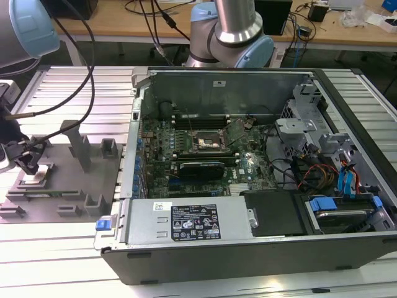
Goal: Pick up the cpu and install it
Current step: 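Pick up the cpu and move it towards the insertion slot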
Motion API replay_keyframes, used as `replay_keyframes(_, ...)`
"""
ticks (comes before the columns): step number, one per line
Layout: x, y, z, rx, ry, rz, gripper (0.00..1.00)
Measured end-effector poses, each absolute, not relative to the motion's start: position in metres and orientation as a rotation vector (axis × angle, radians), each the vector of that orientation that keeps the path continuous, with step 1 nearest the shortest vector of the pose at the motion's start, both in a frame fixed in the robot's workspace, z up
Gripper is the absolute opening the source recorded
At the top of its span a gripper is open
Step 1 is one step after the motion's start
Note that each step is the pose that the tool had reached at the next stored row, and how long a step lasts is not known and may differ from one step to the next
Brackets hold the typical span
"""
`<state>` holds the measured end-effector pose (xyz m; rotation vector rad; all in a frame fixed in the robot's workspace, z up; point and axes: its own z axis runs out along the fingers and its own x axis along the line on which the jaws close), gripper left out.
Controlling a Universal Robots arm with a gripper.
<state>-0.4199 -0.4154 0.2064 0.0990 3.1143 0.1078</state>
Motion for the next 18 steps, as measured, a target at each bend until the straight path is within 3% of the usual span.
replay_keyframes(3, -0.4198, -0.4154, 0.2064, 0.099, 3.114, 0.108, 0.24)
replay_keyframes(5, -0.4199, -0.4154, 0.2064, 0.099, 3.114, 0.108, 0.42)
replay_keyframes(8, -0.4199, -0.4154, 0.2064, 0.099, 3.114, 0.108, 0.48)
replay_keyframes(10, -0.4199, -0.4154, 0.2064, 0.099, 3.114, 0.108, 0.60)
replay_keyframes(18, -0.4199, -0.4154, 0.1985, 0.099, 3.116, 0.108, 0.60)
